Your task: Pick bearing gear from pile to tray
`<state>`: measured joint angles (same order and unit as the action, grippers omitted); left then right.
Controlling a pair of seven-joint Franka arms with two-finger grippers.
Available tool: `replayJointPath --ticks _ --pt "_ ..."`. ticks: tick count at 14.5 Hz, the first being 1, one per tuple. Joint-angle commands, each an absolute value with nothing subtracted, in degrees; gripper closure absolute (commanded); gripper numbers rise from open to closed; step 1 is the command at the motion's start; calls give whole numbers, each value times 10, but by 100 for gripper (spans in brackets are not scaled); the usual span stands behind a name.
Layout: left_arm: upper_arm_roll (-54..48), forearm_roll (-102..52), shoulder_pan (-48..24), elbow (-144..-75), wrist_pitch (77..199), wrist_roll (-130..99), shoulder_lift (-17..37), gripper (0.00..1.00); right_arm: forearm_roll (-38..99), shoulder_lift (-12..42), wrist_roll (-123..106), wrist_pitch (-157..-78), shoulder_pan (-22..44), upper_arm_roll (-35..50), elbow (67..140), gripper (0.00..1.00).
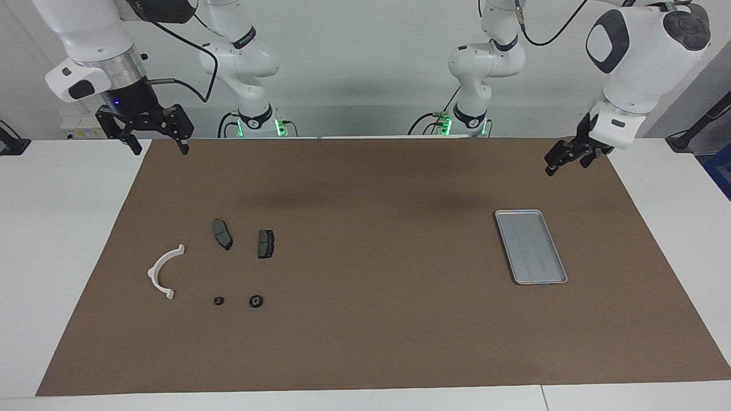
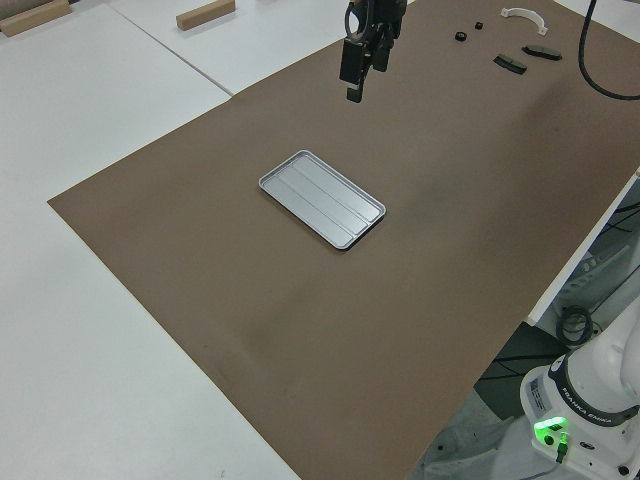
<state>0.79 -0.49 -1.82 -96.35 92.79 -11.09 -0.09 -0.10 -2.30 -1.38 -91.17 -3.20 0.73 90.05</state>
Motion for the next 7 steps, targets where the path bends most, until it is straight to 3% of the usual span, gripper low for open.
replayJointPath --ticks 1,7 --pt "8 -12 -17 -971 928 -108 -12 0 2 -28 -18 -927 -33 10 911 0" --pt "7 -12 -16 -971 928 -108 -12 0 -1 -7 -20 -927 -29 10 910 0"
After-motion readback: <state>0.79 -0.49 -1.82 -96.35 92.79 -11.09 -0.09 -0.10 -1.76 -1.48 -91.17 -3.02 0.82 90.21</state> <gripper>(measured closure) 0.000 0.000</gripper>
